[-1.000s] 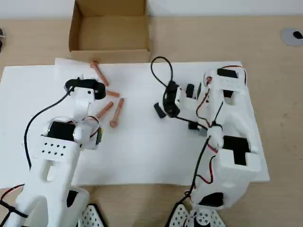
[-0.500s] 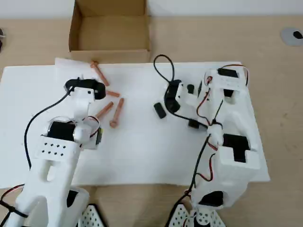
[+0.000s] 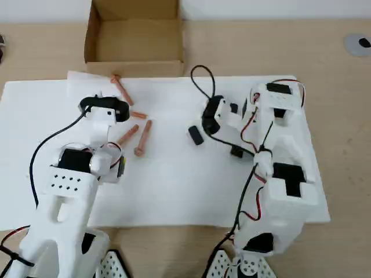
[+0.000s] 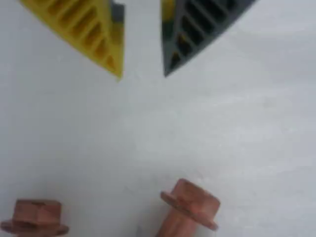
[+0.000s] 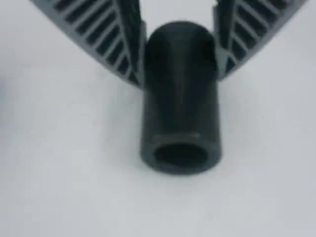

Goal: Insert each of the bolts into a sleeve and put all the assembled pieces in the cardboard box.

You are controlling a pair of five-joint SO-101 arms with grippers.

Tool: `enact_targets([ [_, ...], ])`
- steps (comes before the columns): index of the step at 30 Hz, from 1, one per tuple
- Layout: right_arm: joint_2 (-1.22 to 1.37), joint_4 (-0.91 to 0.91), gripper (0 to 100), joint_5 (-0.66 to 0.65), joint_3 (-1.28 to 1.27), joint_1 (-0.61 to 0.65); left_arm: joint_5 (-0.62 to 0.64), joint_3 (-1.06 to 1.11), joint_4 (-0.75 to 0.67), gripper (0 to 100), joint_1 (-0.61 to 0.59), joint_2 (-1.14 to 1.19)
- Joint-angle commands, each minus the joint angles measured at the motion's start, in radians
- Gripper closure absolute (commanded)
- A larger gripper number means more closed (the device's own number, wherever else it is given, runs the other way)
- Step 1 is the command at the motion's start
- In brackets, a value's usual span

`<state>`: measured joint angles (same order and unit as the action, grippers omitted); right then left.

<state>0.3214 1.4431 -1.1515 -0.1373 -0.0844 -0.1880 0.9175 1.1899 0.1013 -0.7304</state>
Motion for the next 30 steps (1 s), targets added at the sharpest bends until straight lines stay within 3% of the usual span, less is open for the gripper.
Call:
enact_targets([
  [1,-0.03,0.011,98.8,0.055,0.073,0.001,-0.005,-0.015,-0.002,93,0.005,-0.005],
  [16,-0.452,0.109,98.8,0.169,0.001,0.05,0.014,-0.199,-0.015,93,-0.035,0.038],
  [24,-0.677,0.063,98.8,0.249,-0.165,0.14,0.008,-0.508,0.109,93,-0.025,0.394],
  [30,-0.719,0.032,98.8,0.296,-0.229,0.14,0.023,-0.631,0.133,93,0.08,0.578],
])
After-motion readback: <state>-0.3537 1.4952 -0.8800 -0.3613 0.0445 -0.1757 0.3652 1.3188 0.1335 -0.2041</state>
